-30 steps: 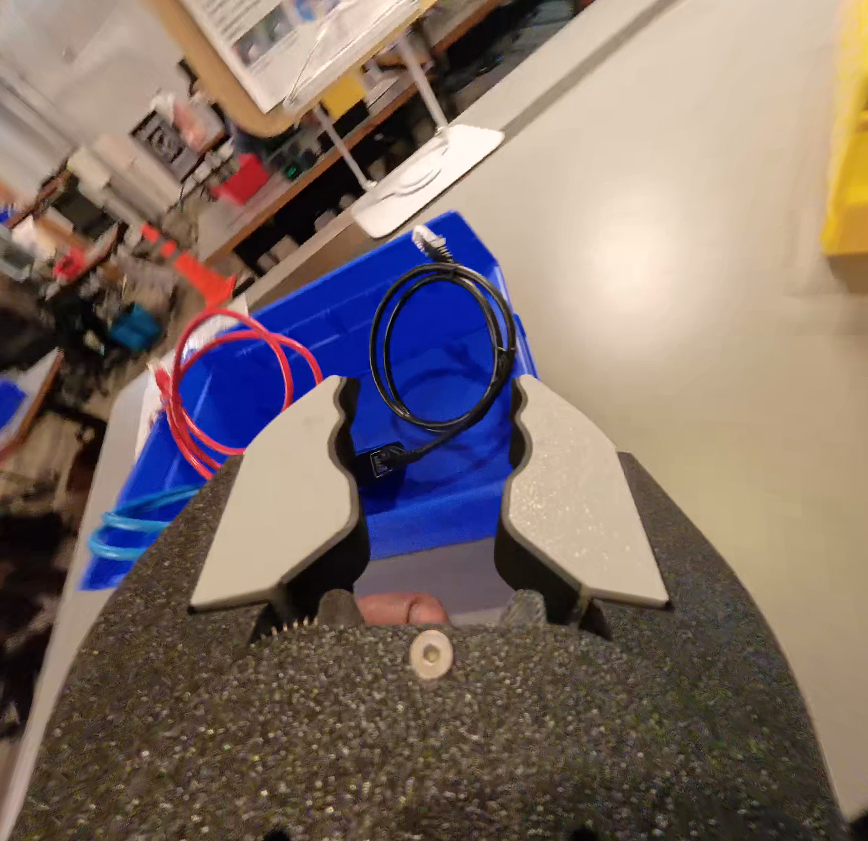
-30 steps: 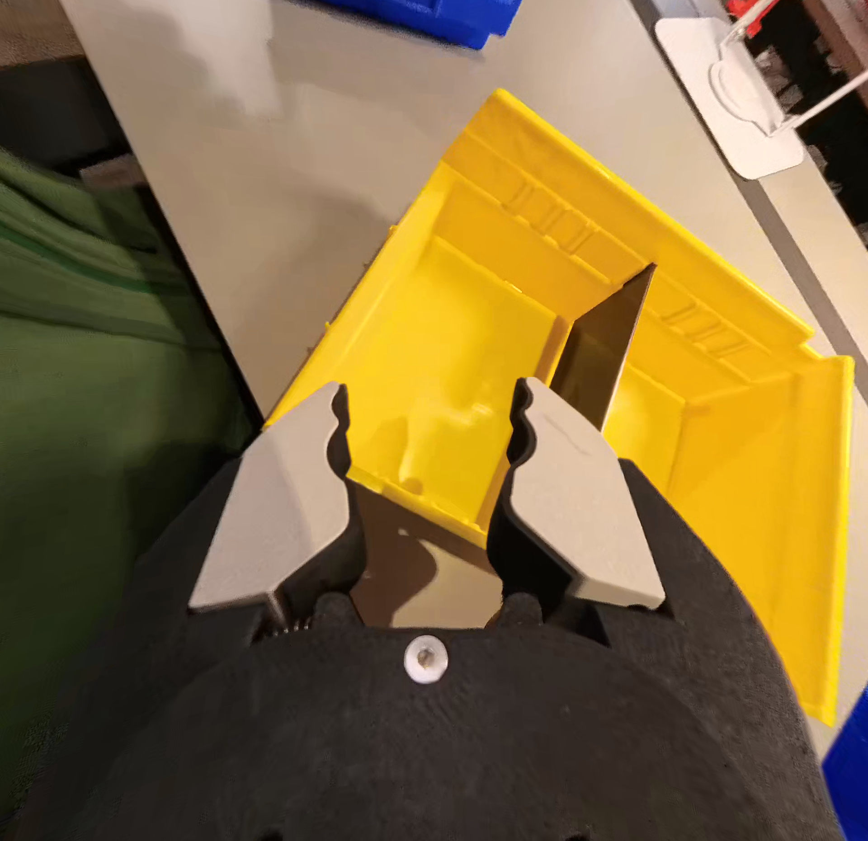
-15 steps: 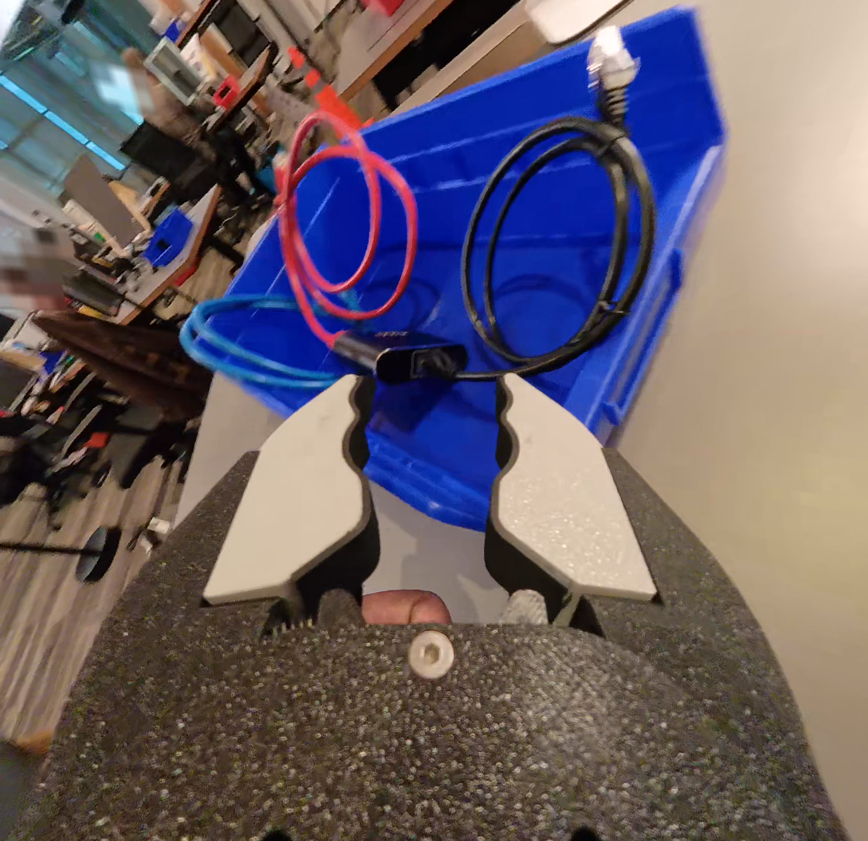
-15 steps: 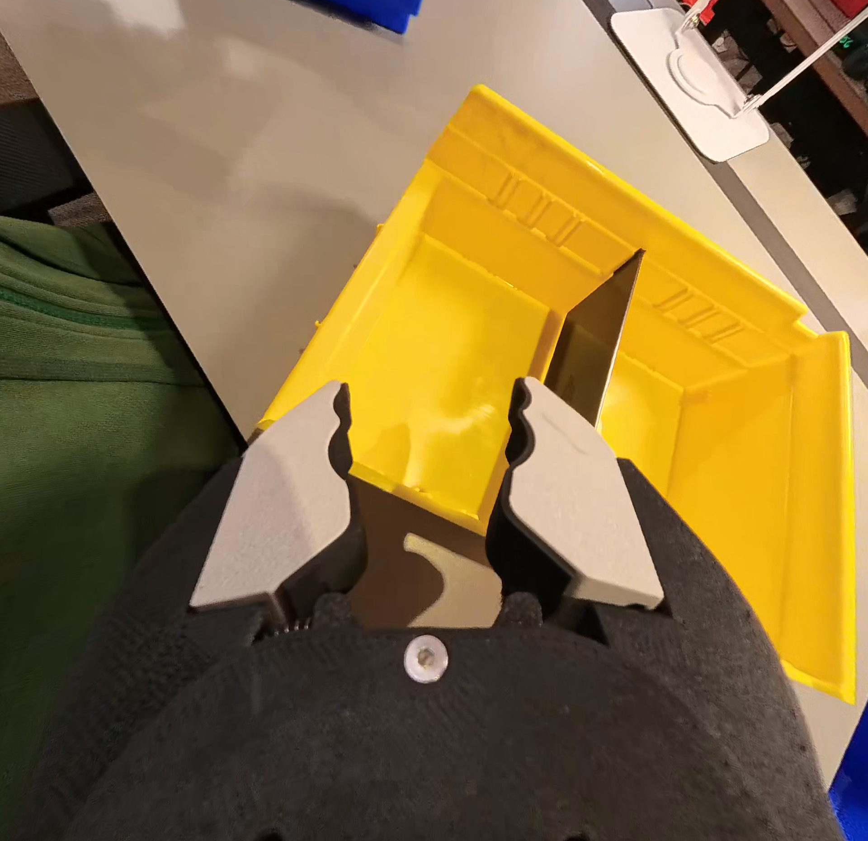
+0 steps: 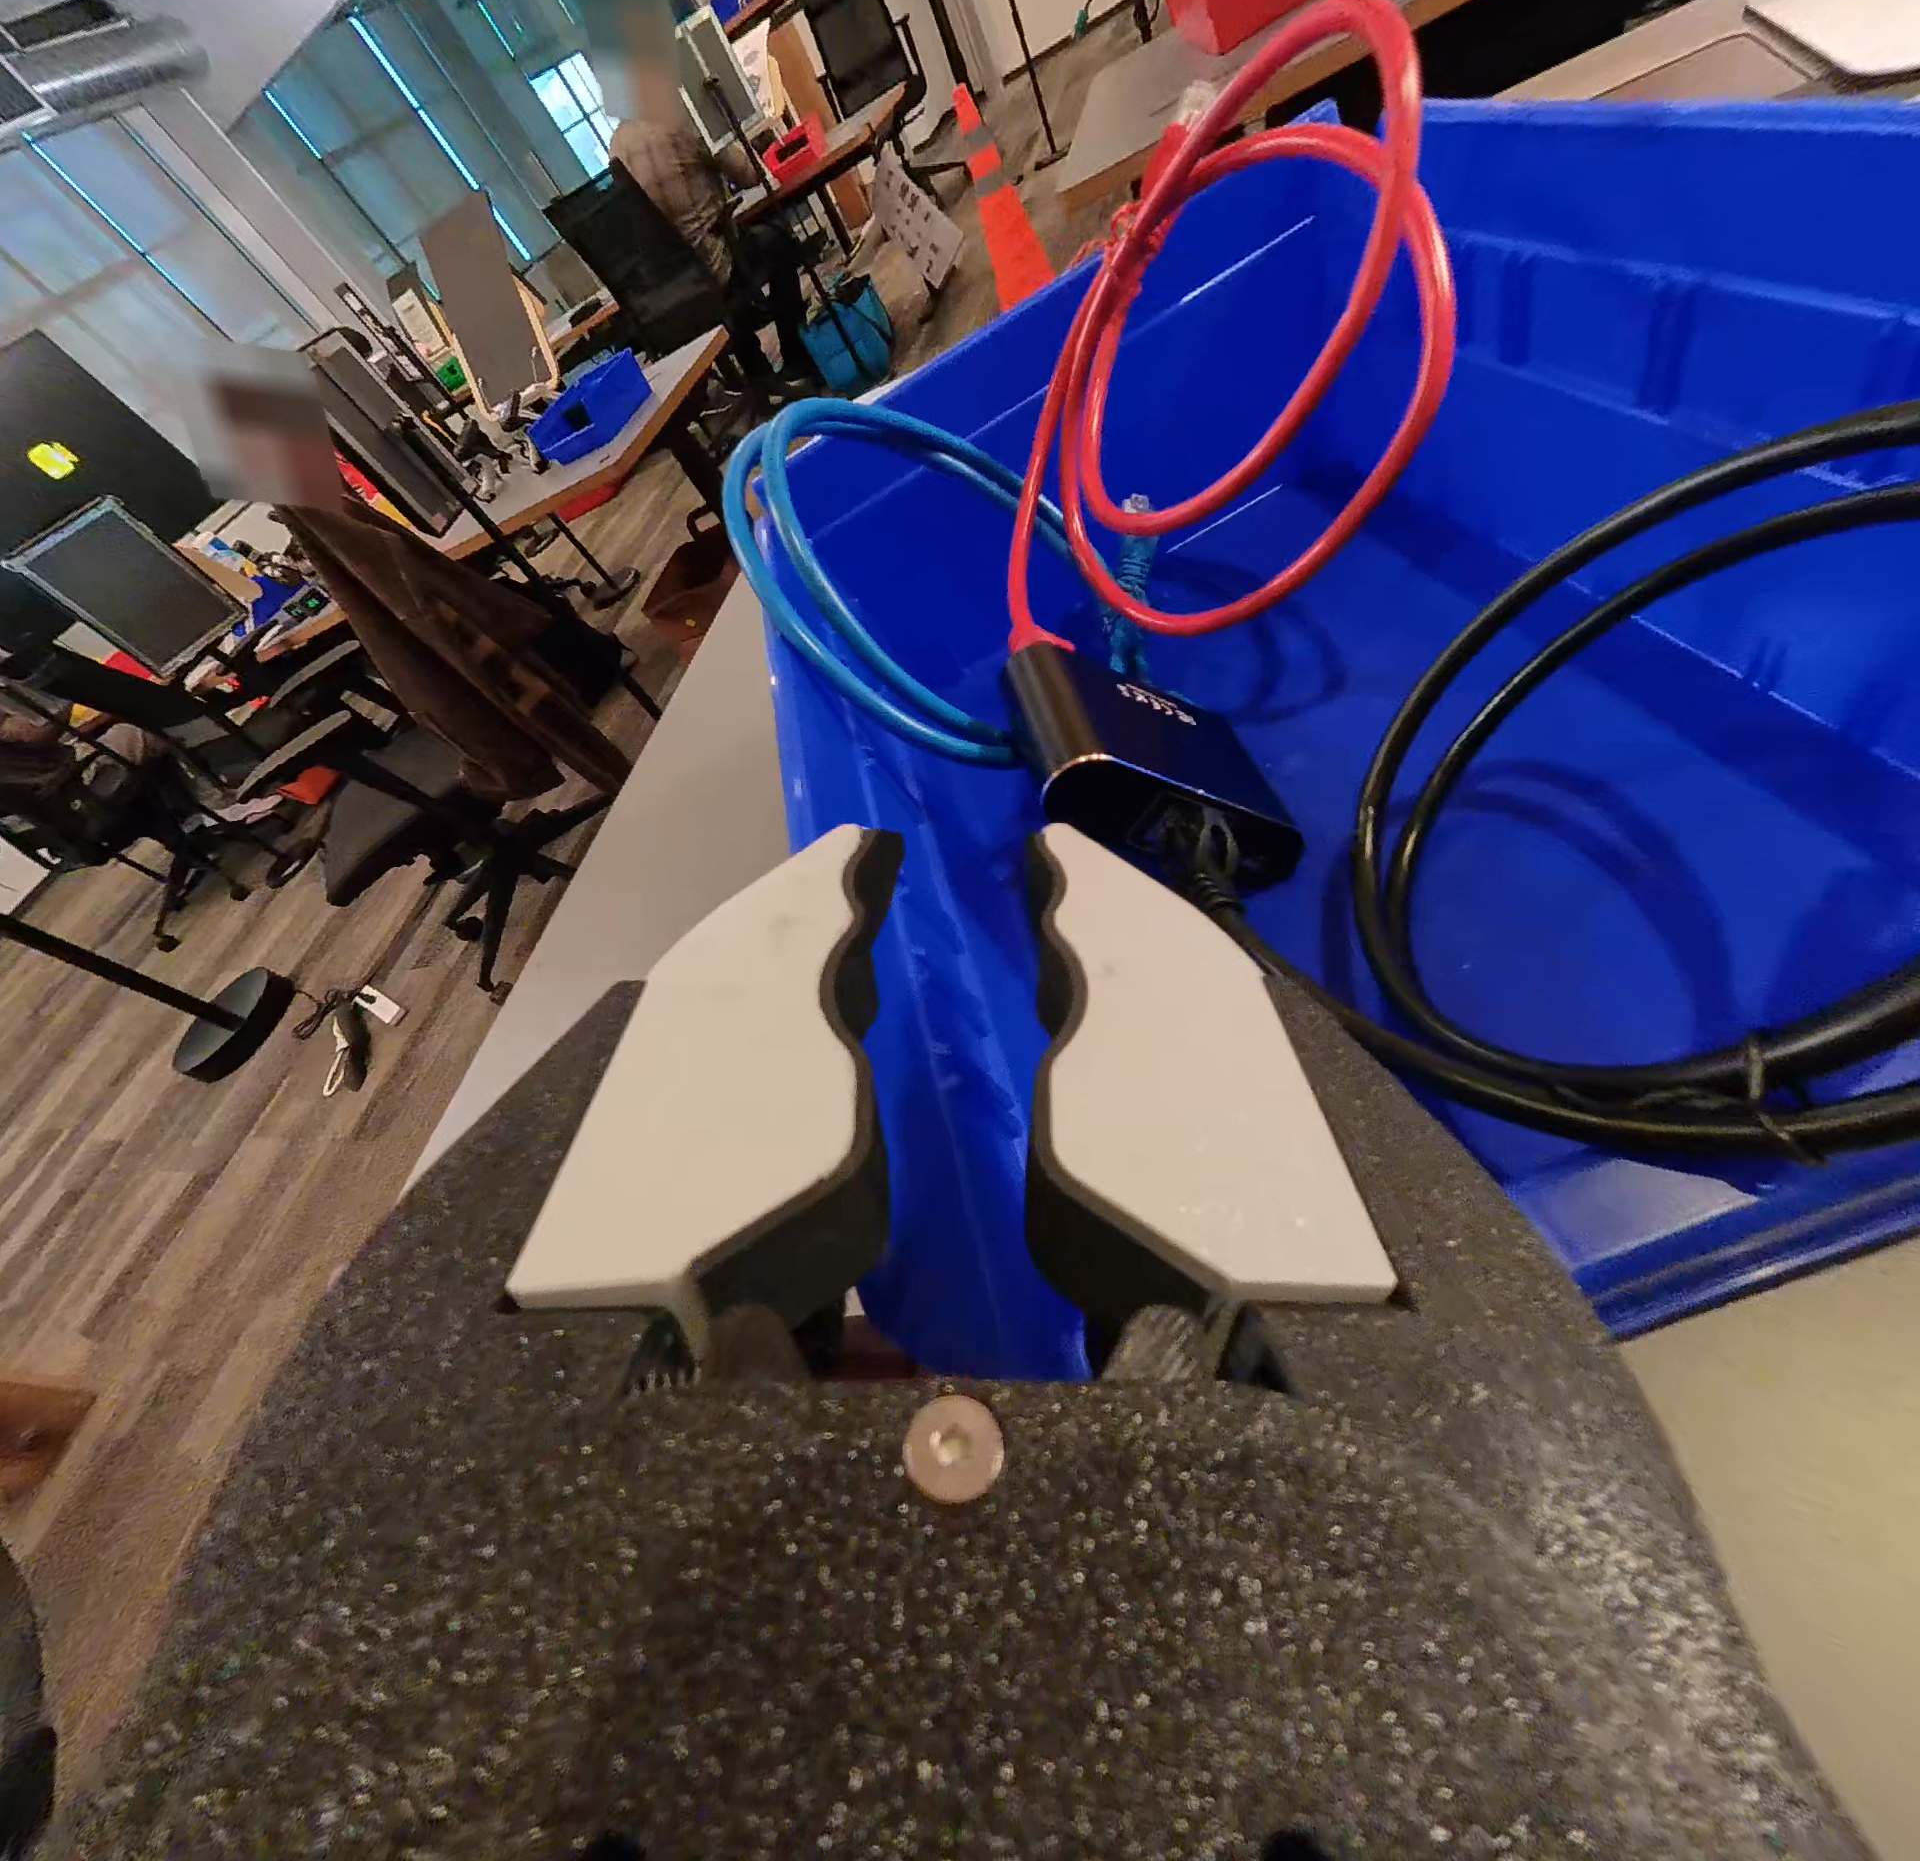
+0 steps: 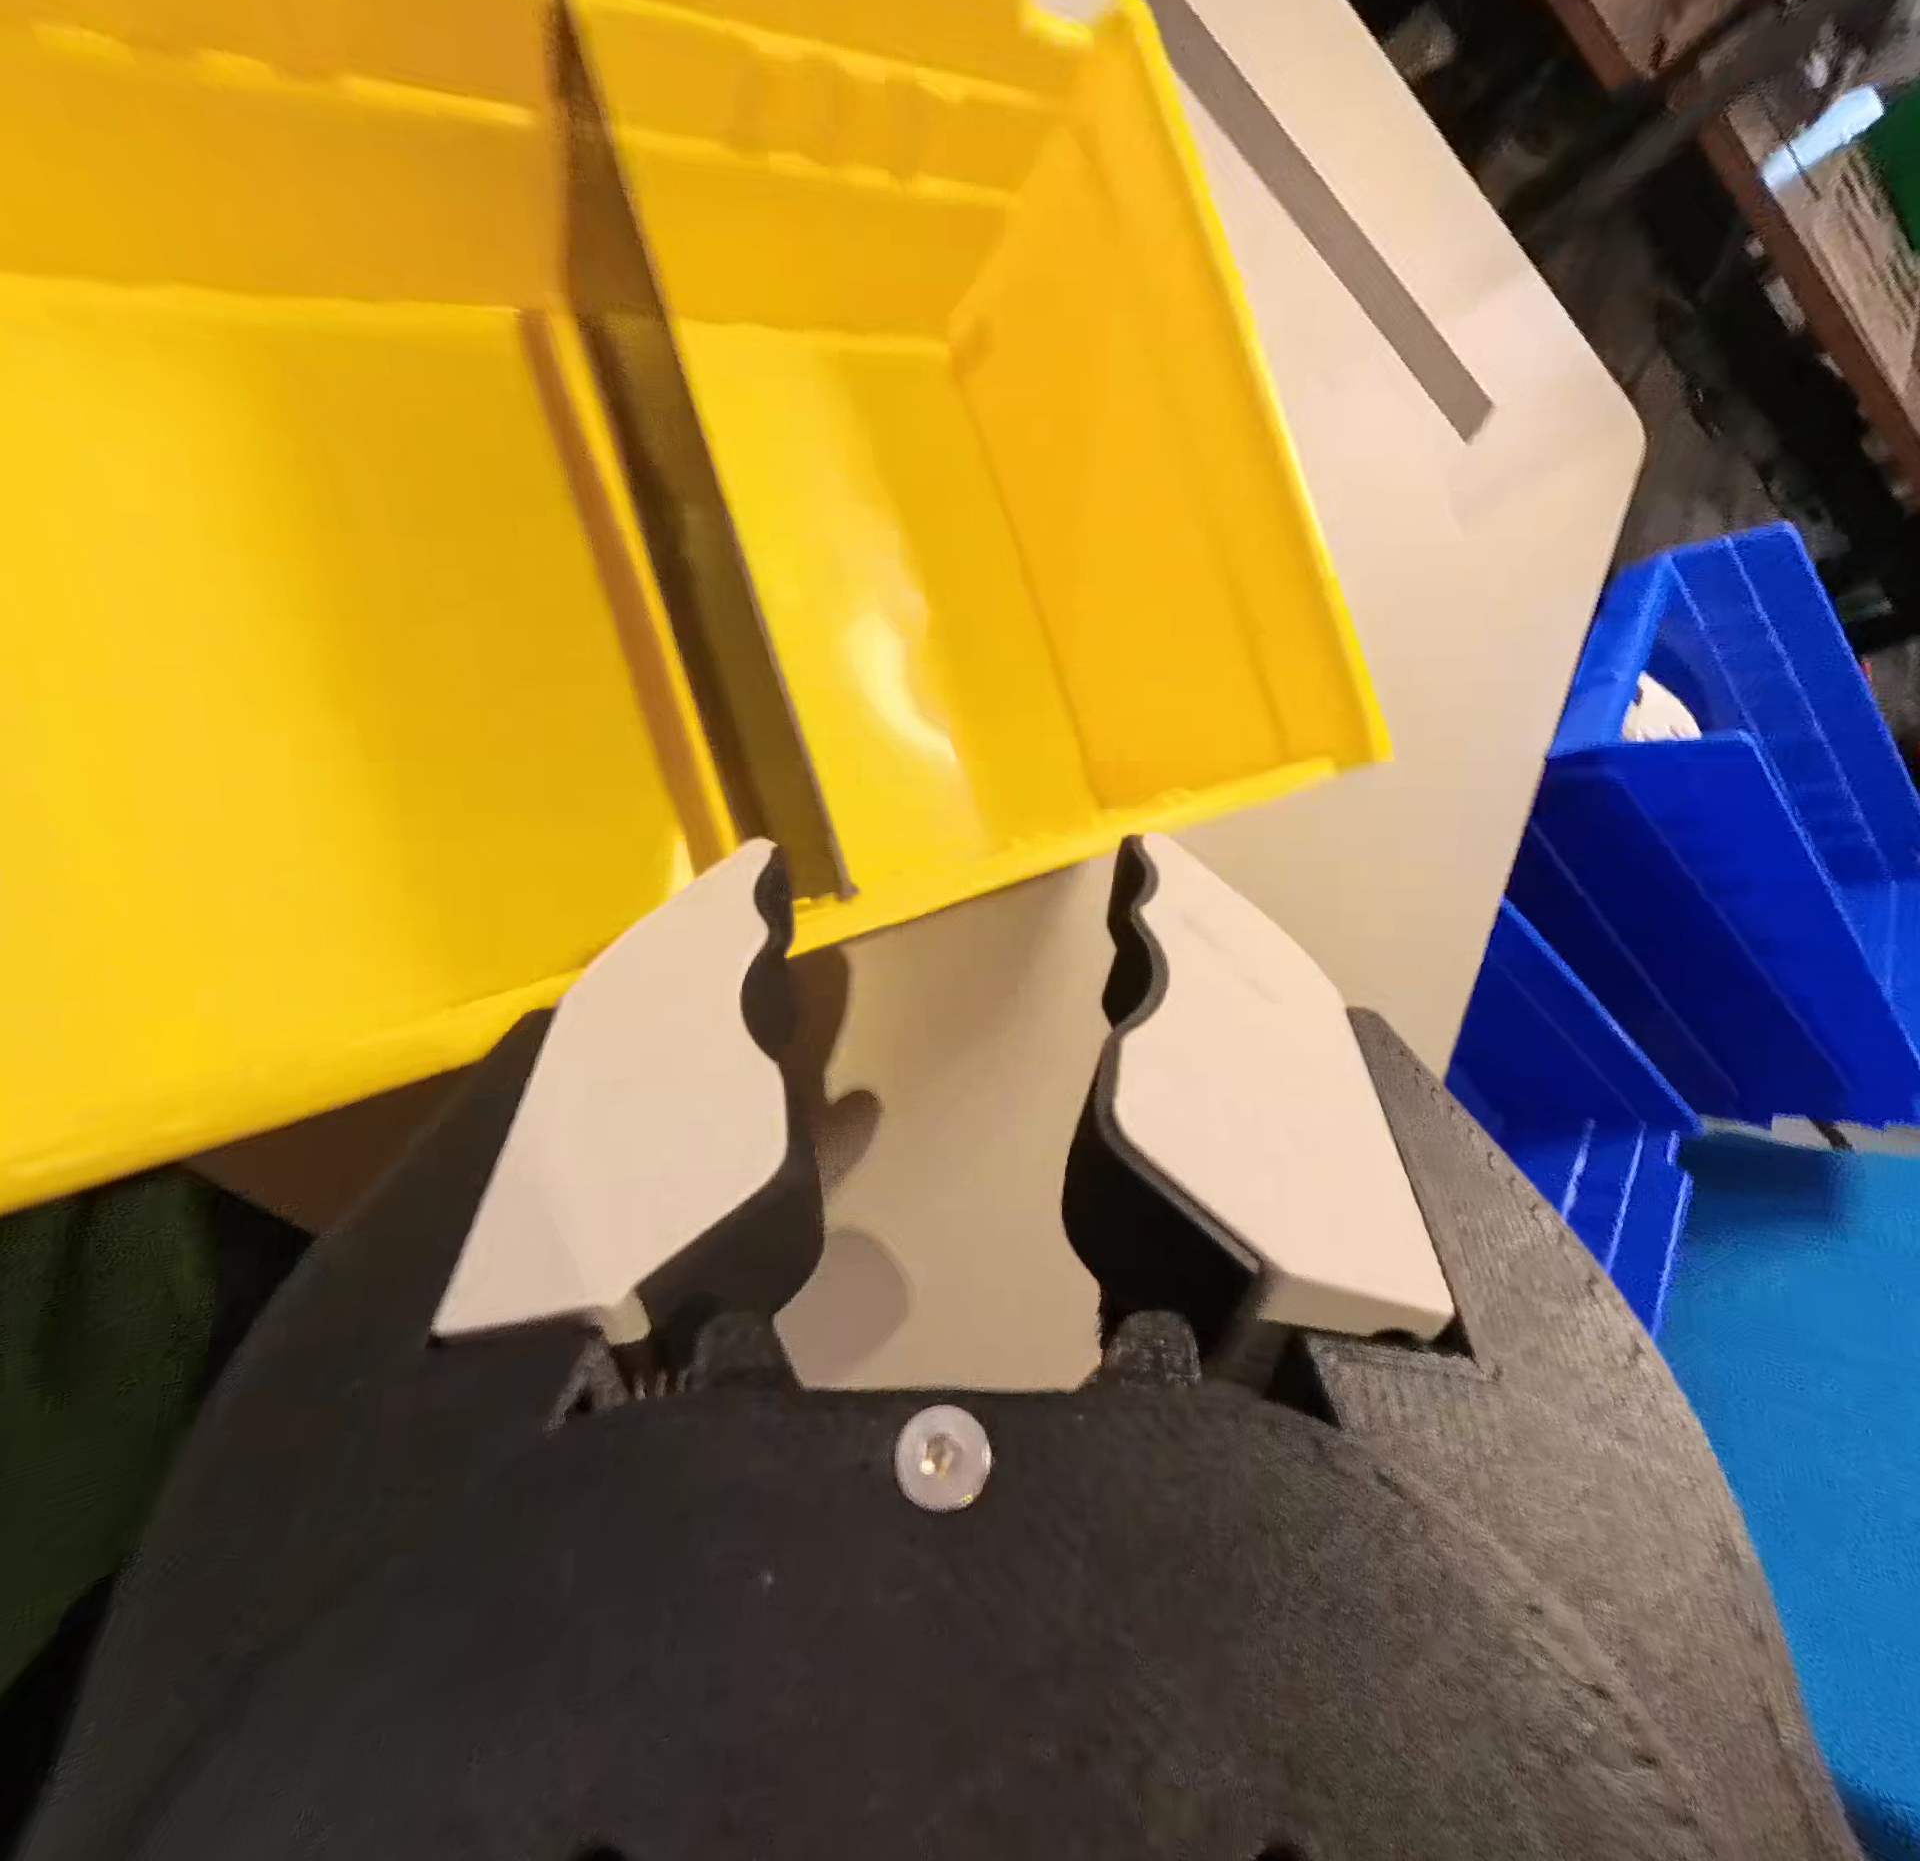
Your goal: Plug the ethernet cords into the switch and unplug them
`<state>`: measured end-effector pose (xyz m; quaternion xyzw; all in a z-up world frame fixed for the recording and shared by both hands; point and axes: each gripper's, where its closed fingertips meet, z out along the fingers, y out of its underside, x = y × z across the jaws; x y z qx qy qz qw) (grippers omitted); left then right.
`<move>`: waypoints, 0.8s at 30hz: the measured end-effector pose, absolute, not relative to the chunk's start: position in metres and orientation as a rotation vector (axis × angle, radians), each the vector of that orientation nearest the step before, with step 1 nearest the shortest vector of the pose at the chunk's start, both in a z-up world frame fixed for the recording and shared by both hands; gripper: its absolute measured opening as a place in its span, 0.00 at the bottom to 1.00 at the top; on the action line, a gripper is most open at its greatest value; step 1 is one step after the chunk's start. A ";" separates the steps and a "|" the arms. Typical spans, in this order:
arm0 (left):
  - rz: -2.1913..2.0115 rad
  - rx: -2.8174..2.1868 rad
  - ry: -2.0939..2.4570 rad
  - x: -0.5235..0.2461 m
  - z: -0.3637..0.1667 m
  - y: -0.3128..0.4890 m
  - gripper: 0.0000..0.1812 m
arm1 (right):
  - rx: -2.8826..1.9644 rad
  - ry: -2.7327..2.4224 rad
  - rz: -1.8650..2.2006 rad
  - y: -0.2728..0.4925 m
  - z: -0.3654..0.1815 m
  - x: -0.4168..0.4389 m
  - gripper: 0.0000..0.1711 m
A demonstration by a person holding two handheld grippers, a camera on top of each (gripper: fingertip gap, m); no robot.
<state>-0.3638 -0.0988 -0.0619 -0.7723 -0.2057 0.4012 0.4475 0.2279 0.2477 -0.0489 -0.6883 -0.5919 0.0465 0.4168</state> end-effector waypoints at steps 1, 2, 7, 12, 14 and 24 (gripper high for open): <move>0.996 -1.918 -0.509 -0.366 -0.062 -0.100 0.14 | -1.747 -1.464 0.104 0.254 -0.049 0.233 0.35; 0.999 -1.927 -0.508 -0.368 -0.061 -0.102 0.13 | -1.753 -1.453 0.095 0.258 -0.048 0.236 0.36; 0.987 -1.935 -0.518 -0.374 -0.059 -0.110 0.12 | -1.714 -1.540 0.256 0.227 -0.042 0.236 0.42; 1.027 -1.925 -0.513 -0.380 -0.059 -0.115 0.11 | -1.568 -1.678 0.414 0.175 -0.027 0.225 0.47; 1.052 -1.922 -0.508 -0.384 -0.059 -0.117 0.10 | -1.492 -1.786 0.405 0.154 -0.032 0.225 0.50; 1.049 -1.947 -0.437 -0.414 -0.057 -0.124 0.05 | -1.689 -1.791 -0.055 0.216 -0.078 0.262 0.53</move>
